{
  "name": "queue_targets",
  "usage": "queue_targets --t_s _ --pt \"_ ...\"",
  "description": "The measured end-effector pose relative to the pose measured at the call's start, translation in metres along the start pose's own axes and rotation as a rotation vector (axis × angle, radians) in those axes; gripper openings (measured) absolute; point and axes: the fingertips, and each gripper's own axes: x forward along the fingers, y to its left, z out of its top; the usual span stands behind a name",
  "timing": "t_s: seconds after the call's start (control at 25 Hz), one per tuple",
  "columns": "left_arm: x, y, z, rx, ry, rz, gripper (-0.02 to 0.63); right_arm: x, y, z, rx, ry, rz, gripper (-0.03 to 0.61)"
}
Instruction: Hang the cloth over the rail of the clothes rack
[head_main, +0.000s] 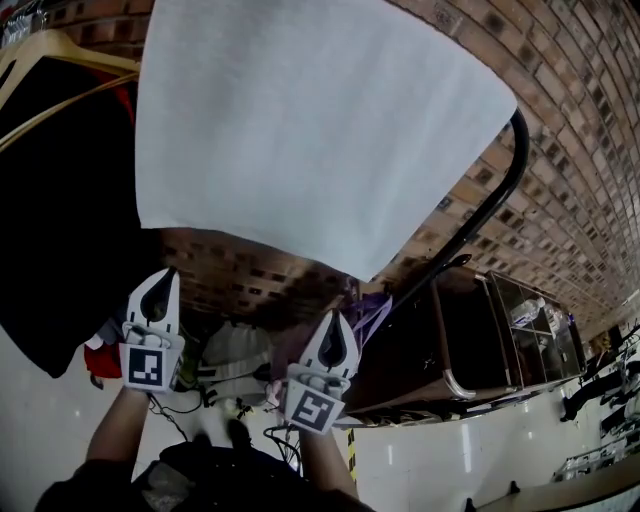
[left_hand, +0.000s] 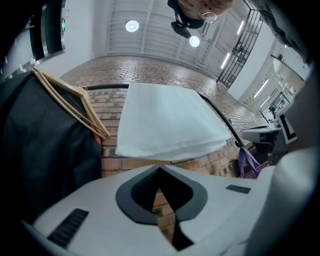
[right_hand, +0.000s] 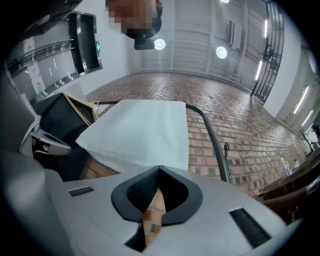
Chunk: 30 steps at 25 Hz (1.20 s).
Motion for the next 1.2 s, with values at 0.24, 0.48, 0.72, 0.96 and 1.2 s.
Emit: queue_targets --t_s 0.24,0.48,0.72,0.96,1.2 --pt "0.002 -0.026 -0.023 -0.049 0.076 -0.062 0.008 -0.006 0.028 -0.017 0.046 0.068 0.109 0.031" --pt "0.004 -0.047 -0.039 -0.101 0.154 -0.114 0.008 -0.016 0.054 -0.032 0.094 0.135 0.221 0.029" --pt "0.006 -0.065 -0.043 -0.140 0.172 -0.156 0.008 -0.021 0.061 -0.040 0.091 0.159 0.261 0.028" --pt "0.005 -0.068 -0.048 -0.158 0.187 -0.161 0.008 -0.019 0.056 -0.043 0.096 0.180 0.274 0.026" --pt "0.003 -0.068 -0.046 -0.162 0.190 -0.166 0.008 -0.019 0.059 -0.047 0.099 0.190 0.289 0.026"
